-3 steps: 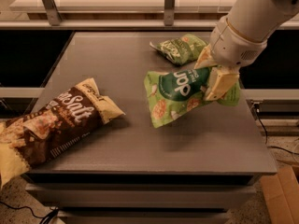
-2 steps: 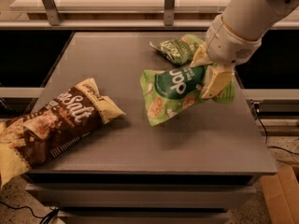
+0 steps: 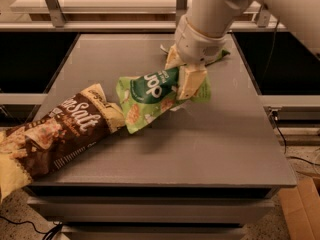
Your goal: Move green rice chip bag near brown chip bag
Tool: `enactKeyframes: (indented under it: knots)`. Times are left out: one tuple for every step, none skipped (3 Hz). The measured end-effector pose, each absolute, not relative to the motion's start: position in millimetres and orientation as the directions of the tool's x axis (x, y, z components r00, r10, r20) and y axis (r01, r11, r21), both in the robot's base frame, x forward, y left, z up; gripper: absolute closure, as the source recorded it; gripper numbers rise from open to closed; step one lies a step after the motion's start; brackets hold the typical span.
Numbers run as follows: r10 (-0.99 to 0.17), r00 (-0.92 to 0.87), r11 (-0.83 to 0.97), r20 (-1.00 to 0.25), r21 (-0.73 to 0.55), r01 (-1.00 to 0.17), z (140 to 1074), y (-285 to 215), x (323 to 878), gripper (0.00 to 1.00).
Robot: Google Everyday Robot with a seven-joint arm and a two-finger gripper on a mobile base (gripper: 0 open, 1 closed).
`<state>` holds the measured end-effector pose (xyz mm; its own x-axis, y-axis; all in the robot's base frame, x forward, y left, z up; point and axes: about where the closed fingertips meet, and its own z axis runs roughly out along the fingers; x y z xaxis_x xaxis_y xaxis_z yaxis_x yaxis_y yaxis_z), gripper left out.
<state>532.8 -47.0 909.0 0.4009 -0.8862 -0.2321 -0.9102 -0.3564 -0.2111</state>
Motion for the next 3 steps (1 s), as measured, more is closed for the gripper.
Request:
enactKeyframes:
  knots:
    - [-0.874,0.421,-0.377,-0.241,-0.21,-0.902,906,-13,548,1.0]
    - [-0.861,0.442,-0.396,-0.253,-0.214,-0.893,905,15,562,1.0]
    - [-0.849,0.46,-0.415,-0.26,-0.21,-0.885,902,33,573,1.0]
